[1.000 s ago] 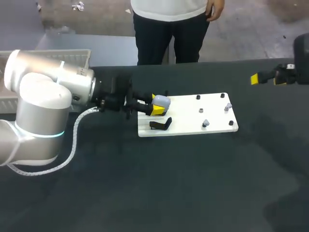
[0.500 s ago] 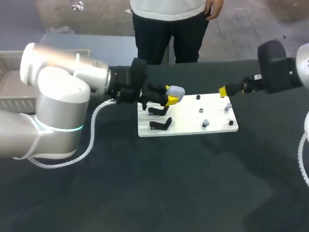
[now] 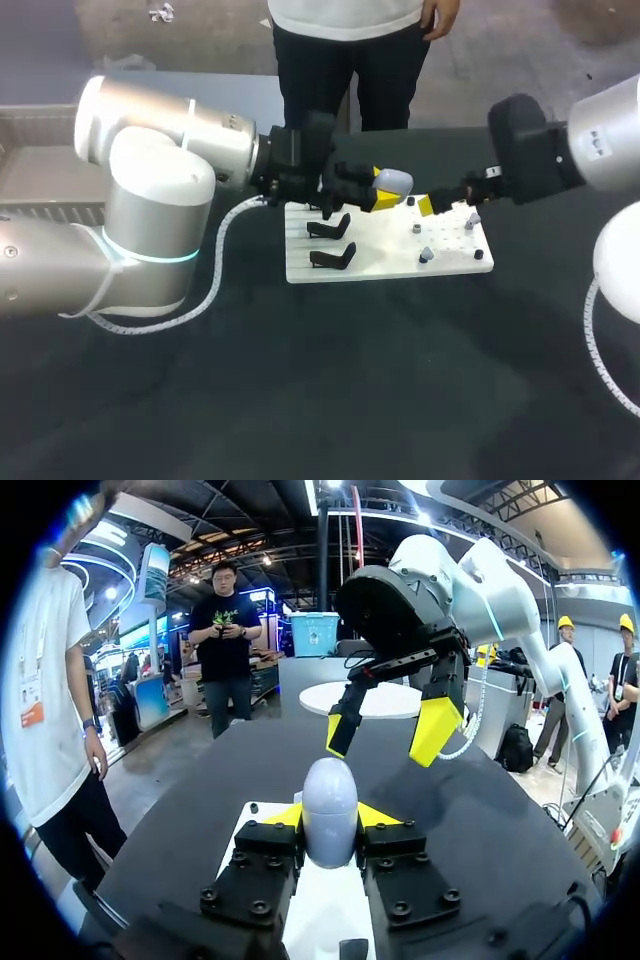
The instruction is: Pick up each earbud case from the left stands, insert the matching earbuds, close the lid, and place the case in the box.
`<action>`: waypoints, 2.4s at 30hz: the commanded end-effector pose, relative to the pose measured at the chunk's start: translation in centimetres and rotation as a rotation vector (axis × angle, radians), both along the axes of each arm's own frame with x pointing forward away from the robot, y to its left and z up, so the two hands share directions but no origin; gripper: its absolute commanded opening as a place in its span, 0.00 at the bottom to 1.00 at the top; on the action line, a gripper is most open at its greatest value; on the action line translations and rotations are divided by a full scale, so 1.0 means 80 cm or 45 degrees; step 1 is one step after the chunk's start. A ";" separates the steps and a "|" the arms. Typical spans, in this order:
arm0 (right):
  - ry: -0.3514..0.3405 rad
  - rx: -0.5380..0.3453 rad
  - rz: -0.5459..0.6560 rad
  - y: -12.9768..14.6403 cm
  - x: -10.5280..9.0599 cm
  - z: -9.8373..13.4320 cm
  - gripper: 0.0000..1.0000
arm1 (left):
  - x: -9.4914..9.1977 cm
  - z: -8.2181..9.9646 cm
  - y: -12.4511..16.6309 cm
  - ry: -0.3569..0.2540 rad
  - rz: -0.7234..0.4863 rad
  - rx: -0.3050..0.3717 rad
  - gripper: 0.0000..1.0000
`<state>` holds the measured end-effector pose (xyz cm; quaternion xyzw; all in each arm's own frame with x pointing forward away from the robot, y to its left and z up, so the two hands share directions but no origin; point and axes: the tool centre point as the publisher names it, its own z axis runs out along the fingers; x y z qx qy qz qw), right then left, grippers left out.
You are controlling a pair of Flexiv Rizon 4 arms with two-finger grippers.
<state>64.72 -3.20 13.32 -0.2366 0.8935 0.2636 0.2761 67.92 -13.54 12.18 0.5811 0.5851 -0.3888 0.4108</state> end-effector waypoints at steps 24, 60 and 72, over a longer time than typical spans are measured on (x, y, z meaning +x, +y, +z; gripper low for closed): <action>0.005 0.002 -0.001 0.002 0.028 0.007 1.00 | -0.025 -0.001 0.003 0.011 -0.053 -0.095 0.00; 0.066 -0.476 -0.260 -0.104 0.038 -0.023 1.00 | -0.007 0.041 0.049 -0.004 -0.011 -0.386 0.00; 0.063 -0.591 -0.267 -0.108 0.044 -0.024 1.00 | -0.004 0.042 0.050 -0.008 -0.004 -0.385 0.00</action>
